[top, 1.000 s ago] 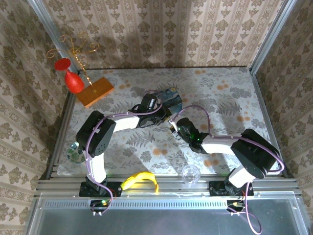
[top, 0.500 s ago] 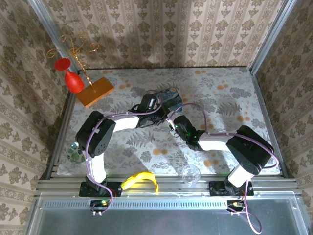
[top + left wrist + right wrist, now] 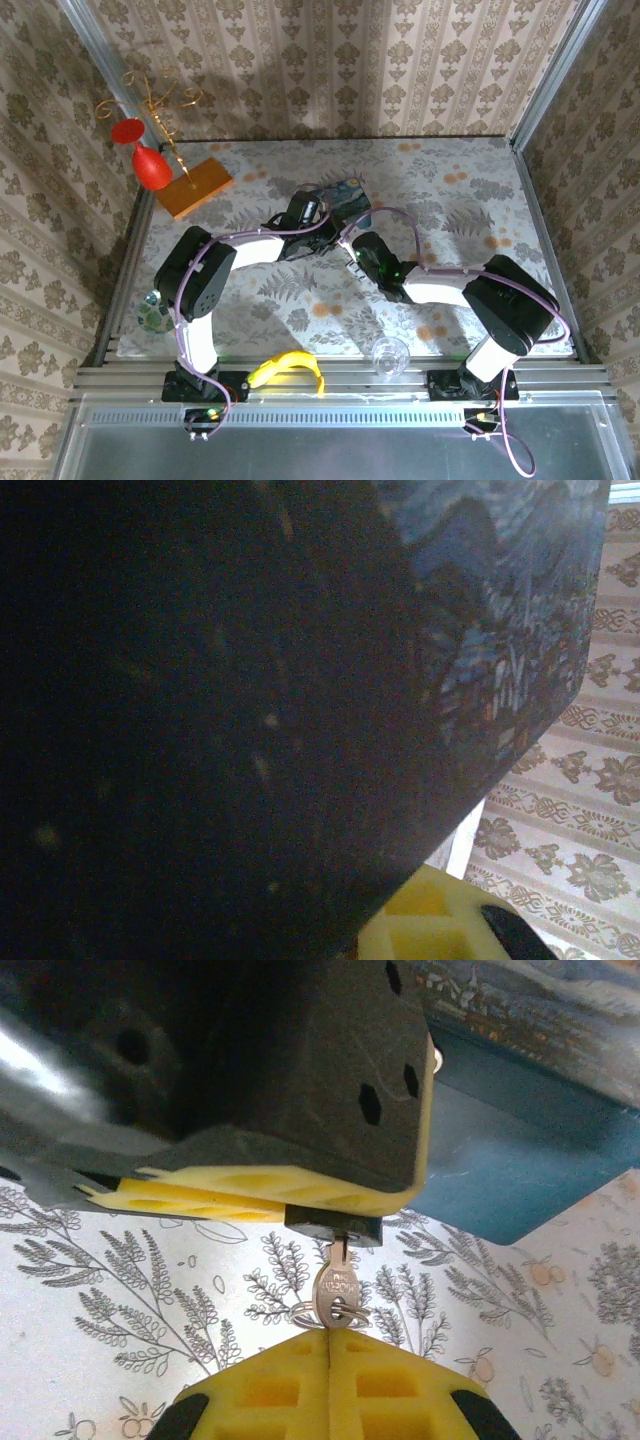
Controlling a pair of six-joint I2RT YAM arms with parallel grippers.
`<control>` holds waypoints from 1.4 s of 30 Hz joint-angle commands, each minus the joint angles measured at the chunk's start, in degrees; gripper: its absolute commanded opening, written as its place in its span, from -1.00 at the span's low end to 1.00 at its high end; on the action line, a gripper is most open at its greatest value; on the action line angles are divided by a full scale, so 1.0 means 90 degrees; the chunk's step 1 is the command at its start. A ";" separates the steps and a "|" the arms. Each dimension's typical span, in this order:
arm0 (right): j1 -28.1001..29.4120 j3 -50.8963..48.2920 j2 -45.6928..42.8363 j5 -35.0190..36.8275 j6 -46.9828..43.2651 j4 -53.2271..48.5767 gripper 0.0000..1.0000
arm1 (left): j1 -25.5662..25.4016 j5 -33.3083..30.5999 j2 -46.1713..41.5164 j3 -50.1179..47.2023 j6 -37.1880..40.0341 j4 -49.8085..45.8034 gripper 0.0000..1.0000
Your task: Unlock the padlock with the key
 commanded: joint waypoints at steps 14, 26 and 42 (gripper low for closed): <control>-0.2164 0.0577 -0.0072 -0.5040 0.2228 -0.0876 -1.00 | -0.0227 0.0602 -0.0321 -0.0206 -0.0256 0.0768 -1.00; -0.1591 -0.0277 -0.1284 -0.2895 0.1694 -0.1129 -0.75 | -0.0049 0.0344 -0.0367 -0.0233 -0.0452 0.0755 -1.00; -0.0413 0.0524 -0.1017 -0.0942 0.0865 -0.2242 -0.31 | 0.0000 0.0470 -0.0406 0.0208 -0.0491 -0.0539 -1.00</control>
